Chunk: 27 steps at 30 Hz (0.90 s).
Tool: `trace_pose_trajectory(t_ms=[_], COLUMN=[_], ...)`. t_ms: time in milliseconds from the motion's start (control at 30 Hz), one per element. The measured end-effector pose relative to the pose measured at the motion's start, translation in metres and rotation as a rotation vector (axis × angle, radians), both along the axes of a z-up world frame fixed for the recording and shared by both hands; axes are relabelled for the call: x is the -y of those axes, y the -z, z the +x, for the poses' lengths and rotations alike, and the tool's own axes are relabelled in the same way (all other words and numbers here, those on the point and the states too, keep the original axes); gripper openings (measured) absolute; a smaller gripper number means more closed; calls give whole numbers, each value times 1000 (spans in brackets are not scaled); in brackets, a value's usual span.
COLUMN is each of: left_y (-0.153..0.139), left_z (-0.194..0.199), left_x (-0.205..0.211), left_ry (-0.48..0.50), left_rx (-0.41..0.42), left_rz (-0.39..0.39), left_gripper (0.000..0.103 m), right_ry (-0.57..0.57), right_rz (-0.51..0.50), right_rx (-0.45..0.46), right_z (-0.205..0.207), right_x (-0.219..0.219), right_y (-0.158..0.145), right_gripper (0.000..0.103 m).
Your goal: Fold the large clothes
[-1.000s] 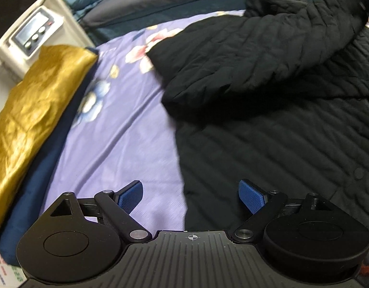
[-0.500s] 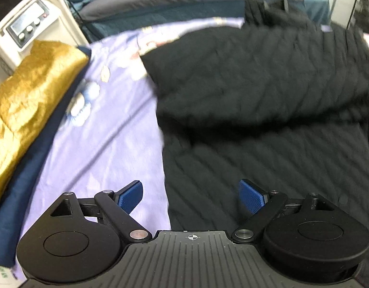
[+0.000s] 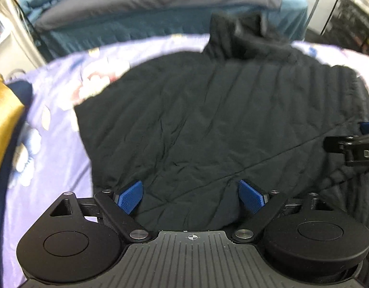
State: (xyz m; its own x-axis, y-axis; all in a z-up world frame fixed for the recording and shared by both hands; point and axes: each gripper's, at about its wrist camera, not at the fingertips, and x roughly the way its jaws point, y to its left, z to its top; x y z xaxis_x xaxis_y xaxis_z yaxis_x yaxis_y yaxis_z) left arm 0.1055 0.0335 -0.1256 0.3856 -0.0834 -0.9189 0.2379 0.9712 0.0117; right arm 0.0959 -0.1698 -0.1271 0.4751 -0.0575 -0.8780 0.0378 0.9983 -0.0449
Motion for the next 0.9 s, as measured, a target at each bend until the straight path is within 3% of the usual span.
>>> trace_pose_trajectory(t_ms=[67, 233, 467, 667, 900], left_y=[15, 38, 54, 60, 63], left_z=[11, 26, 43, 48, 31], left_x=[-3, -6, -6, -9, -7], left_ry=[-30, -45, -51, -34, -36], left_rx=[-55, -104, -156, -146, -87], left_rz=[-10, -31, -33, -43, -31], left_gripper=[103, 103, 103, 103, 103], right_ry=[23, 50, 79, 104, 114], right_rz=[-1, 21, 69, 58, 32], right_rx=[-53, -130, -185, -155, -36], right_z=[7, 27, 45, 42, 8], right_x=[2, 6, 15, 13, 1], right_y=[14, 44, 73, 81, 84], right_gripper=[93, 103, 103, 103, 103])
